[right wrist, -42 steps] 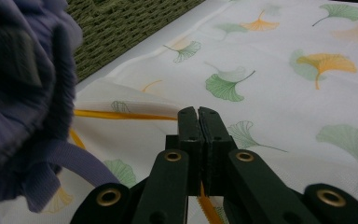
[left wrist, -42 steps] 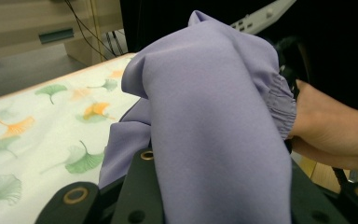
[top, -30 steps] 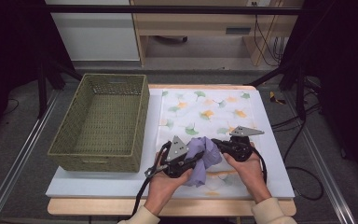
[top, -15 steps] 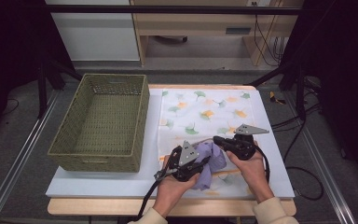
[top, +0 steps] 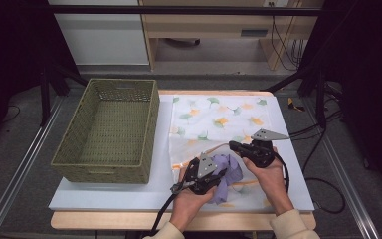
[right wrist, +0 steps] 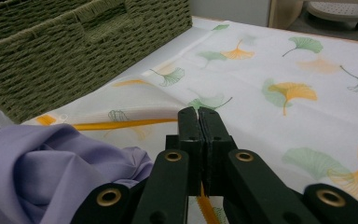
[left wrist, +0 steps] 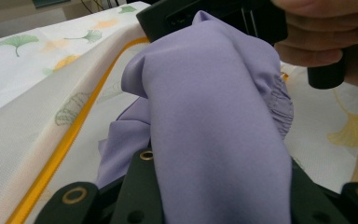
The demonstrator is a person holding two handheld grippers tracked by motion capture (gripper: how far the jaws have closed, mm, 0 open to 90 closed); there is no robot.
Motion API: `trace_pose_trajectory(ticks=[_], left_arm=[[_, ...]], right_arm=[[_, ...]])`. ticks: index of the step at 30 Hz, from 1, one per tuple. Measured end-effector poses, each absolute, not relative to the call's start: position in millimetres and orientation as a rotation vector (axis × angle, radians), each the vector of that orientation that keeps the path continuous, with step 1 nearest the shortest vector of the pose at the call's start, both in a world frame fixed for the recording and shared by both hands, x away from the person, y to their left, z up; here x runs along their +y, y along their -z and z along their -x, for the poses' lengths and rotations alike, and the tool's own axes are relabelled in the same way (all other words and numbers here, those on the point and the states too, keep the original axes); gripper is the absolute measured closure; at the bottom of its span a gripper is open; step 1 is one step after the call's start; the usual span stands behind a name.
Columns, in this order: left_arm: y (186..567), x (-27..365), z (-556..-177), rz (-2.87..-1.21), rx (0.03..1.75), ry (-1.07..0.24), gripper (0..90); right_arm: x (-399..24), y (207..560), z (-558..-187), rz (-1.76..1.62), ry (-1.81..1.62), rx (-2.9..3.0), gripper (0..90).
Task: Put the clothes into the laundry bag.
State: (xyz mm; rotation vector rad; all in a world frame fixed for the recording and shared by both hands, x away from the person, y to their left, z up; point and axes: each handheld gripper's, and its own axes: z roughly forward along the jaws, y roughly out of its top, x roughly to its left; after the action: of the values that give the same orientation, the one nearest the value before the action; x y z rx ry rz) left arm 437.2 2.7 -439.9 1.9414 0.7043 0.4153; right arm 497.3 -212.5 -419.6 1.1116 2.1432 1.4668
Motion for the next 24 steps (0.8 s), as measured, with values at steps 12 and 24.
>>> trace_pose_trajectory(ticks=[12, 24], left_arm=[[442, -3, -443, -1.946, 0.72, -0.421, 71.2], [445, -8, -450, -1.926, 0.748, -0.417, 71.1]], right_arm=[[-213, 413, -495, -1.086, -1.479, 2.137, 89.0], [-204, 405, -488, -1.035, -1.486, 2.14, 89.0]])
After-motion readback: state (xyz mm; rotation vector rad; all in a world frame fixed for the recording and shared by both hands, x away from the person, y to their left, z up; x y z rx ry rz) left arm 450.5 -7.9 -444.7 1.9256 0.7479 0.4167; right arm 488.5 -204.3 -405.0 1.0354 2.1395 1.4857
